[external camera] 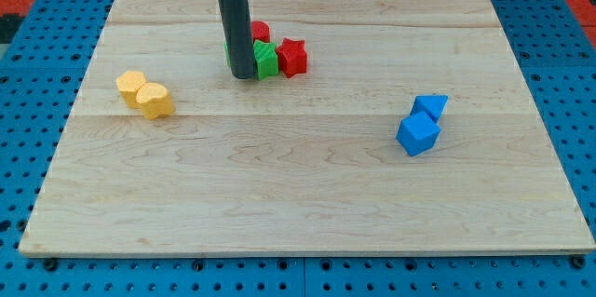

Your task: Move the green star slightly to the right

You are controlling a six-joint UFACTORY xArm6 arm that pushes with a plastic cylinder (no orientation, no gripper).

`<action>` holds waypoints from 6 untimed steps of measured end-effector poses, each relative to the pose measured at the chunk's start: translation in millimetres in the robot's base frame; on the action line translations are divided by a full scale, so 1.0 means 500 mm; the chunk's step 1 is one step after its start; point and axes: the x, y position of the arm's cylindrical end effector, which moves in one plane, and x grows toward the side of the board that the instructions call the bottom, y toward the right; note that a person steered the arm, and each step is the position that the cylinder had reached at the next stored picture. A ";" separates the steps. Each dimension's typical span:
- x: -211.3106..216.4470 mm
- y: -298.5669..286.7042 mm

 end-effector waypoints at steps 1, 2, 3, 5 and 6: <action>0.008 0.000; 0.008 0.000; 0.028 0.005; 0.116 0.008; 0.135 0.008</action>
